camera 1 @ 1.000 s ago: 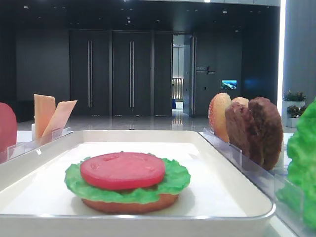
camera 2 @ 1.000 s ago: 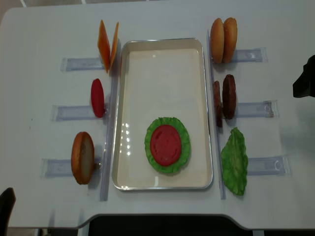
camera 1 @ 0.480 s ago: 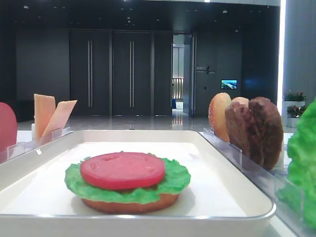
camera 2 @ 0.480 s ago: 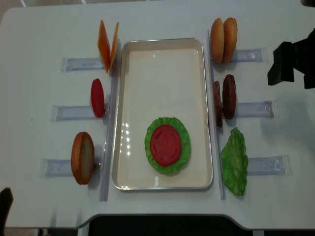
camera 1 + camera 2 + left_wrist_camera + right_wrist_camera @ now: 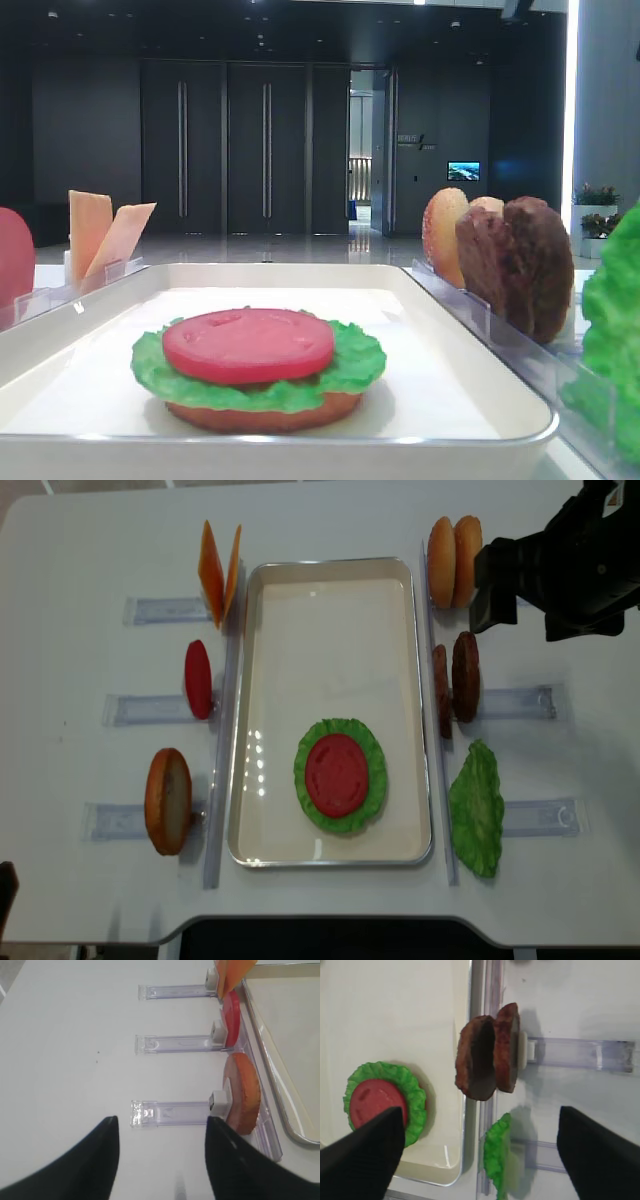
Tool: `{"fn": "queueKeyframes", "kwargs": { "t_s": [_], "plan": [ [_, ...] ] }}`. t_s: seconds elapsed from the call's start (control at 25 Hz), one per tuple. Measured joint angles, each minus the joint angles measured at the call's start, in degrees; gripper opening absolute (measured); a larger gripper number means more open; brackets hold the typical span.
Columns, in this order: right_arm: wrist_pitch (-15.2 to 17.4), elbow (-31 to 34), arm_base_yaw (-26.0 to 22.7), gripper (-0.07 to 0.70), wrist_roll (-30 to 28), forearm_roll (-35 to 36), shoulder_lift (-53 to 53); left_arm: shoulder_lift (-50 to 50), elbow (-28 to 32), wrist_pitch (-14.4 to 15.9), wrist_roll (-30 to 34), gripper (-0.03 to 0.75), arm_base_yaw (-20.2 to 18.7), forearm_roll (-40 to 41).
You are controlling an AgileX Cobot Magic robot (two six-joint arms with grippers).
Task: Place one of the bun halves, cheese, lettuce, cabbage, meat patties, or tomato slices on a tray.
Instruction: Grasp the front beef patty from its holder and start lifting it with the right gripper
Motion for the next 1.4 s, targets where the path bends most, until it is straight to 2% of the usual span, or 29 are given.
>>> {"fn": "queueKeyframes", "kwargs": {
  "t_s": [0.2, 0.52, 0.84, 1.2, 1.4],
  "plan": [
    [0.22, -2.10, 6.02, 0.587, 8.21, -3.25, 3.17, 0.00, 0.00, 0.00, 0.00, 0.368, 0.00, 0.00],
    [0.03, -2.43, 11.67, 0.587, 13.70, -5.40, 9.00, 0.00, 0.00, 0.00, 0.00, 0.290, 0.00, 0.00],
    [-1.93, -5.22, 13.26, 0.587, 14.71, -6.96, 12.12, 0.00, 0.00, 0.00, 0.00, 0.253, 0.00, 0.00],
    [-4.12, -5.45, 13.97, 0.587, 15.38, -7.24, 14.45, 0.00, 0.00, 0.00, 0.00, 0.235, 0.00, 0.00],
    [-4.90, -5.51, 14.58, 0.587, 15.69, -8.88, 16.18, 0.00, 0.00, 0.00, 0.00, 0.194, 0.00, 0.00]
  ]
}}
